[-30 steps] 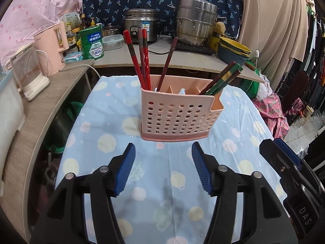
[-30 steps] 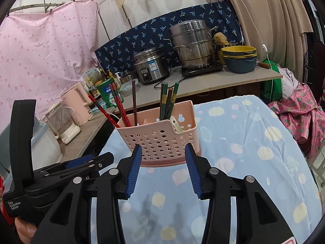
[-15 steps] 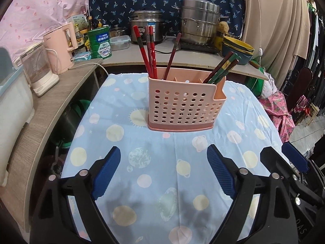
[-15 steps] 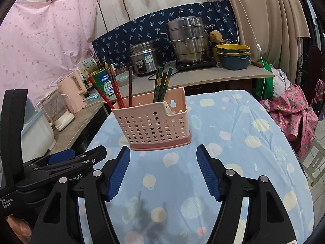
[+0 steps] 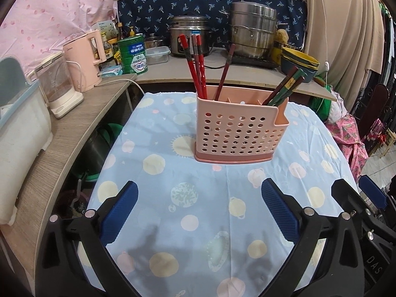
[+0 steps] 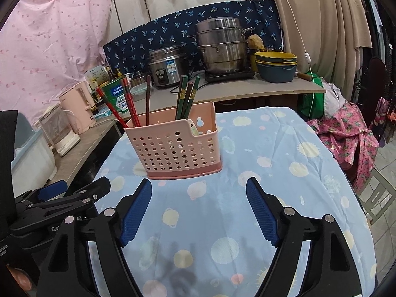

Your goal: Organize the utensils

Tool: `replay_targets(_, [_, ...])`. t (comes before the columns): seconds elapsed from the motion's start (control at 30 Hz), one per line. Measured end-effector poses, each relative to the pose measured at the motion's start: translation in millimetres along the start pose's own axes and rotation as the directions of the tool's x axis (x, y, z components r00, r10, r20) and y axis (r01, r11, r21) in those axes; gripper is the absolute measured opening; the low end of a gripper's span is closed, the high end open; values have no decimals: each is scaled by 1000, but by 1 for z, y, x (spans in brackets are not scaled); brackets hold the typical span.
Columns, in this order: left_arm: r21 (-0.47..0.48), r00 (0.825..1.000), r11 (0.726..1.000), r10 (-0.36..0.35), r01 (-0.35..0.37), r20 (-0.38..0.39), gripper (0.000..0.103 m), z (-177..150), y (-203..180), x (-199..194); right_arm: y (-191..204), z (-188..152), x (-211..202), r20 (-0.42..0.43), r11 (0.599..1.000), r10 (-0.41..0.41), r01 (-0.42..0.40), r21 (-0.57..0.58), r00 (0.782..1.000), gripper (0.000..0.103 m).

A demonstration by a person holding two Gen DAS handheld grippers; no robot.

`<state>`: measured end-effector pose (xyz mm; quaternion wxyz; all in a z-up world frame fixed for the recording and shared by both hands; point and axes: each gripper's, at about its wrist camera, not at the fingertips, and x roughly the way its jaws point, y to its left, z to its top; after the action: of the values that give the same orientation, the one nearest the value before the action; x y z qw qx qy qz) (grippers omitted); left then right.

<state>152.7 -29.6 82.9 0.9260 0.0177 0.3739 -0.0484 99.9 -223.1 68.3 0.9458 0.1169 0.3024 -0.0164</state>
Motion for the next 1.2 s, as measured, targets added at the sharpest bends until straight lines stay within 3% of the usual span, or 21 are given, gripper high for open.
replay_targets(0.43, [-8, 1000, 1000, 7, -7, -10, 96, 3, 4, 7, 2, 1, 8, -9, 999, -35, 35, -21, 999, 87])
replay_targets(0.47, [-9, 1000, 1000, 7, -7, -9, 96, 3, 4, 7, 2, 1, 9, -13, 999, -35, 35, -23, 999, 97])
replay_targets(1.2, [12, 999, 999, 48, -48, -8, 96, 5, 1, 17, 5, 2, 18, -22, 997, -62, 61, -46, 998, 96])
